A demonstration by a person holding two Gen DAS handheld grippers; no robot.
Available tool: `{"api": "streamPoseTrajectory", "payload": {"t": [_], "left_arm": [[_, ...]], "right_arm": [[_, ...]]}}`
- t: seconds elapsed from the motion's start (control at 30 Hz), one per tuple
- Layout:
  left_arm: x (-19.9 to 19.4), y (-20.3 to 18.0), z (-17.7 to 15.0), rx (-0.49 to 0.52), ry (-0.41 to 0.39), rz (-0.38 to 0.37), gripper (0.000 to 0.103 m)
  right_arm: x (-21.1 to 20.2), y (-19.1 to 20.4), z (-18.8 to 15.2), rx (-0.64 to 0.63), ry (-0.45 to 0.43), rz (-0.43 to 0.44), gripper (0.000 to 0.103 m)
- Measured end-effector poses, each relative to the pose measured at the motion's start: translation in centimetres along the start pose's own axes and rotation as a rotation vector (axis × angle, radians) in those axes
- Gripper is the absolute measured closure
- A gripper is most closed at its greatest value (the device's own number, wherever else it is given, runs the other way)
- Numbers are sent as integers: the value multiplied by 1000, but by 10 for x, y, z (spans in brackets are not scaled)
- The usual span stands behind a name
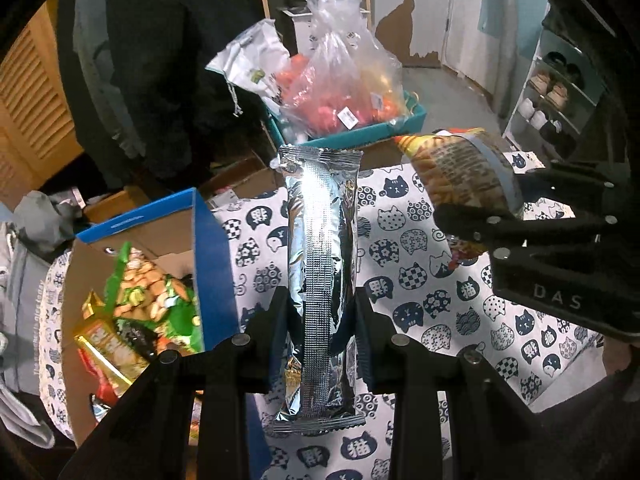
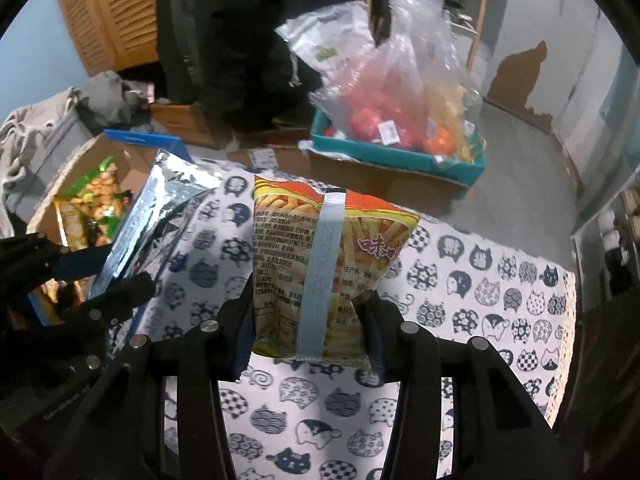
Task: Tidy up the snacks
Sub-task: 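Lift the silver bar and orange chip bag and carry both over the box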
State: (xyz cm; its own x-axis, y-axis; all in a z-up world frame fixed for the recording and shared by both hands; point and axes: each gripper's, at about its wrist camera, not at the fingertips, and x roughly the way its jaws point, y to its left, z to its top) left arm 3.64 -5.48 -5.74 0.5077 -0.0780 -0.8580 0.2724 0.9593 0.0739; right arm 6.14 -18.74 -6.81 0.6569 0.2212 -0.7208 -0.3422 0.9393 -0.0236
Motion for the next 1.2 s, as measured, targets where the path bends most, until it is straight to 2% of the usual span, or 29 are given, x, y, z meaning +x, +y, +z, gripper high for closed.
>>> {"api": "streamPoseTrajectory", "payload": {"t": [0.37, 0.73, 0.97, 1.2], "left_arm": [[-26, 40, -15, -51, -44, 20, 72], [-42, 106, -26, -161, -61, 36, 72], [-53, 153, -31, -224, -78, 95, 72], [-49, 193, -45, -299, -54, 114, 72]], "right_arm": [[-6, 53, 24, -71, -24, 37, 58], [0, 104, 51, -123, -38, 100, 58], [3, 136, 69, -154, -46, 119, 58], [11, 168, 81, -192, -33, 153, 58]]}}
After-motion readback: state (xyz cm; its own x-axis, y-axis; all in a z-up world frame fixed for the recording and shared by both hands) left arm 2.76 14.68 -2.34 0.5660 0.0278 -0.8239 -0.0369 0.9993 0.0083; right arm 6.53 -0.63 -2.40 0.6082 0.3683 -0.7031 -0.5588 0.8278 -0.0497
